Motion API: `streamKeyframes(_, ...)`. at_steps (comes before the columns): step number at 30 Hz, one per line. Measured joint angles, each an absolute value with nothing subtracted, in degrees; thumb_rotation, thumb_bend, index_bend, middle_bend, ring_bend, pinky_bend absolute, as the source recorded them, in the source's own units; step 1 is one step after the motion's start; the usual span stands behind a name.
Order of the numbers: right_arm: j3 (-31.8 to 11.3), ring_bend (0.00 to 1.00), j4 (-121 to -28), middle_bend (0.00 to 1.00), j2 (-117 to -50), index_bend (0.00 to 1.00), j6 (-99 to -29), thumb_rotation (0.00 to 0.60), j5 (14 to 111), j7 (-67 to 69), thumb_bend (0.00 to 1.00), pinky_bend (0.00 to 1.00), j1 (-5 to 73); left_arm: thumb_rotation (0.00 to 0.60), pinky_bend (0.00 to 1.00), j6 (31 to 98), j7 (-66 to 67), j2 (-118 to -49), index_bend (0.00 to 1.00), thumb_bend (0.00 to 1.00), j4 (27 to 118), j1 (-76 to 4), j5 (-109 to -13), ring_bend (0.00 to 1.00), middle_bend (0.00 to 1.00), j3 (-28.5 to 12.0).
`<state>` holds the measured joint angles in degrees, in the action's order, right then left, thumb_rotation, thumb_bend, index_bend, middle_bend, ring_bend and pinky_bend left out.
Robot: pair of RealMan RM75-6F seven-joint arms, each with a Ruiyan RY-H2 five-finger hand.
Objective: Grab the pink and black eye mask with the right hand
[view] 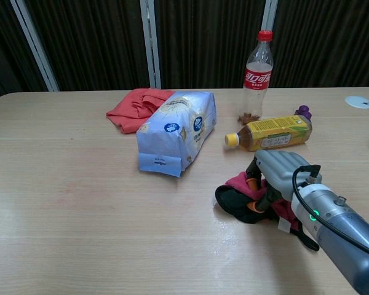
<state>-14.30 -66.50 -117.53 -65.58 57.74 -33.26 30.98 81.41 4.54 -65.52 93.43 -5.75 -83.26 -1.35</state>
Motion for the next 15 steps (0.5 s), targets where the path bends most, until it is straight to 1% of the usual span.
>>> streamKeyframes(6,-15.4,0.57,-64.7,0.67,-114.3,0.76,-65.6,0.600,56.3,-34.5,0.31,0.72,30.6,0.600,0.00,81.2,4.3,-65.4,0.00,0.00,93.7,-5.8,-83.2,0.00,0.00,-1.3)
streamKeyframes(15,-16.8,0.57,-61.6,0.67,-107.1,0.76,-65.2,0.600,55.5,-32.3,0.31,0.72,28.9,0.600,0.00,81.3,5.5,-65.7,0.00,0.00,93.8,-5.8,-83.2,0.00,0.00,-1.2)
